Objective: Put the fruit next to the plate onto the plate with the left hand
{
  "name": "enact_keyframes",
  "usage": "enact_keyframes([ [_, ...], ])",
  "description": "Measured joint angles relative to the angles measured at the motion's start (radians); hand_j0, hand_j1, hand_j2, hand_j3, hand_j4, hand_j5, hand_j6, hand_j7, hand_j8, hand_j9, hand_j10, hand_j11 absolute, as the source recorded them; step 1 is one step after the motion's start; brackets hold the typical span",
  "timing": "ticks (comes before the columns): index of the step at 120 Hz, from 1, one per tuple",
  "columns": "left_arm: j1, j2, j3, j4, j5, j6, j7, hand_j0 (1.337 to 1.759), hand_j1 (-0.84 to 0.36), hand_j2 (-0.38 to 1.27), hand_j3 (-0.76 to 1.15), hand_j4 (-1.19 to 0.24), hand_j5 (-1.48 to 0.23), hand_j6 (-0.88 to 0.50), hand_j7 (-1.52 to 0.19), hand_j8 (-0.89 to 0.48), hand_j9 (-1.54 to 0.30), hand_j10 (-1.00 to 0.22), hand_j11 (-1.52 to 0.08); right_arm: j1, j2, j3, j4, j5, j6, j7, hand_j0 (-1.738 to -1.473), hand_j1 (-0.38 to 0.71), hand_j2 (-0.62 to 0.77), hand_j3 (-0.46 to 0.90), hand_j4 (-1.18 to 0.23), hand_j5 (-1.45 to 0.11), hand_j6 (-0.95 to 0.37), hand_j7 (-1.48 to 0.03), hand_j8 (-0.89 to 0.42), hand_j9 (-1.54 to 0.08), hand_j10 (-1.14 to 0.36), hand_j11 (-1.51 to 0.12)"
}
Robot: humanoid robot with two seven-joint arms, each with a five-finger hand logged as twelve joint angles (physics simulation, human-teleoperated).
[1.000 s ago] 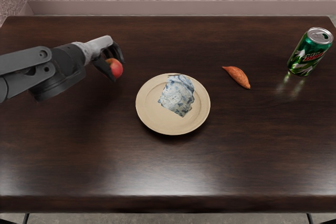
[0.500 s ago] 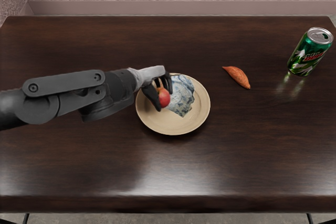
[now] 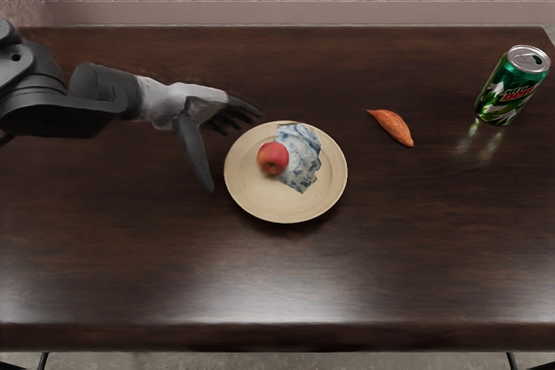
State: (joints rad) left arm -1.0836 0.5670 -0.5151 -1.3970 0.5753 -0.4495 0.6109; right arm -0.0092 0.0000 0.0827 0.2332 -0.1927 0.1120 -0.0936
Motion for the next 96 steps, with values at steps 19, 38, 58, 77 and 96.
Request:
enact_keyframes([
  [19, 0.146, 0.174, -0.215, 0.031, -0.311, -0.126, 0.000, 1.658, 0.29, 0.03, 0.00, -0.05, -0.07, -0.04, -0.07, -0.04, -0.07, -0.05, -0.07, 0.000, 0.000, 0.000, 0.000, 0.000, 0.000, 0.000, -1.658, -0.33, 0.00, 0.00, -0.02, -0.02, -0.02, -0.02, -0.02, -0.02, -0.02, -0.02],
  [38, 0.272, 0.240, -0.269, 0.197, -0.586, -0.154, 0.000, 1.658, 0.32, 0.01, 0.00, -0.03, -0.04, -0.02, -0.04, -0.02, -0.04, -0.03, -0.04, 0.000, 0.000, 0.000, 0.000, 0.000, 0.000, 0.000, -1.658, -0.33, 0.00, 0.00, -0.02, -0.02, -0.02, -0.02, -0.02, -0.02, -0.02, -0.02],
  [58, 0.308, 0.330, -0.281, 0.297, -0.721, -0.161, 0.000, 1.658, 0.33, 0.01, 0.00, -0.01, -0.02, -0.01, -0.02, -0.01, -0.02, -0.01, -0.02, 0.000, 0.000, 0.000, 0.000, 0.000, 0.000, 0.000, -1.658, -0.33, 0.00, 0.00, -0.02, -0.02, -0.02, -0.02, -0.02, -0.02, -0.02, -0.02],
  [77, 0.308, 0.337, -0.282, 0.345, -0.749, -0.162, 0.000, 1.658, 0.34, 0.00, 0.00, 0.00, -0.01, 0.00, -0.01, 0.00, -0.01, -0.01, -0.01, 0.000, 0.000, 0.000, 0.000, 0.000, 0.000, 0.000, -1.658, -0.33, 0.00, 0.00, -0.02, -0.02, -0.02, -0.02, -0.02, -0.02, -0.02, -0.02],
  [96, 0.308, 0.332, -0.280, 0.357, -0.753, -0.162, 0.000, 1.658, 0.35, 0.00, 0.00, 0.00, 0.00, 0.00, 0.00, 0.00, 0.00, 0.00, 0.00, 0.000, 0.000, 0.000, 0.000, 0.000, 0.000, 0.000, -1.658, -0.33, 0.00, 0.00, -0.02, -0.02, -0.02, -0.02, -0.02, -0.02, -0.02, -0.02],
])
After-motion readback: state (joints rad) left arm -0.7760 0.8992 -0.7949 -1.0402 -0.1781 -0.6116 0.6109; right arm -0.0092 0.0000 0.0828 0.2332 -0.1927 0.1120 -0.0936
